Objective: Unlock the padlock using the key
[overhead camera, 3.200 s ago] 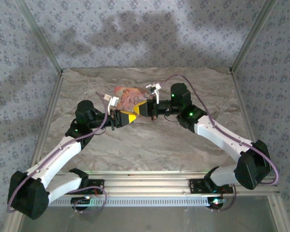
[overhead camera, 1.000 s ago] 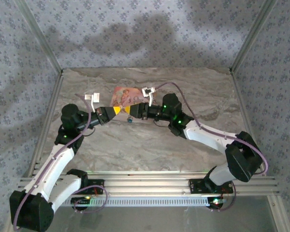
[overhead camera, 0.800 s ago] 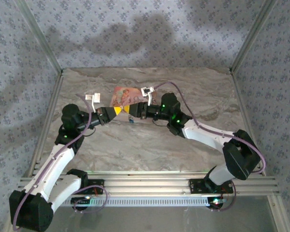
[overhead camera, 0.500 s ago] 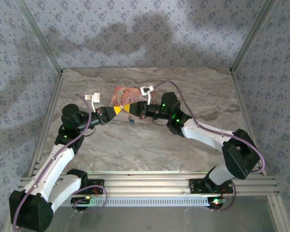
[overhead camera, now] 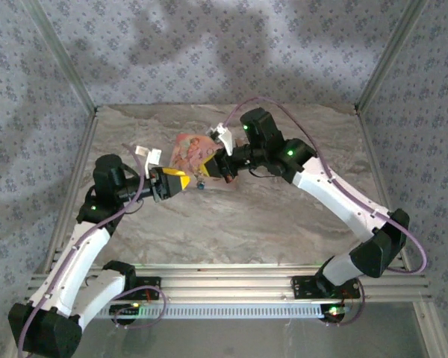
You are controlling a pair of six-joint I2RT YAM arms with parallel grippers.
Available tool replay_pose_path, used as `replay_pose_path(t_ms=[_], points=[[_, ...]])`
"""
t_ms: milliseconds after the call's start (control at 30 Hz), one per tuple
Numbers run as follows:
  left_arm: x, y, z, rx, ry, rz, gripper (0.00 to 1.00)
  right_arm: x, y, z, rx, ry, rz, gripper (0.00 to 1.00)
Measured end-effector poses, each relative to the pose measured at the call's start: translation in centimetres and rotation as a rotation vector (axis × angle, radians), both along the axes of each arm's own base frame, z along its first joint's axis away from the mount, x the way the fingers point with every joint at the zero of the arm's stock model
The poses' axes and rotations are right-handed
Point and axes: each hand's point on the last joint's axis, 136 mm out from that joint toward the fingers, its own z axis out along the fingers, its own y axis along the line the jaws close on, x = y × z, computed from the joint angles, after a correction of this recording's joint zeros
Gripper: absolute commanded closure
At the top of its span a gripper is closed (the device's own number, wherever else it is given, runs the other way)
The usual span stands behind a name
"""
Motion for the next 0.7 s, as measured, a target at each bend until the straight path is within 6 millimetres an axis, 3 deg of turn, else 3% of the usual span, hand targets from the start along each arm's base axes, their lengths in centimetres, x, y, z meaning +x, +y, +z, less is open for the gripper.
replay_pose_path(t_ms=[333, 700], points=[[-3.1, -2.5, 0.5, 0.006, -0.118, -0.181, 0.52, -3.9, -1.6, -5.0, -0.259, 0.089, 0.158, 1.0], [-4.4, -4.5, -0.9, 0.027, -0.124, -0.296, 0.56, -4.7, -1.8, -4.8, -0.257, 0.097, 0.197, 1.0]])
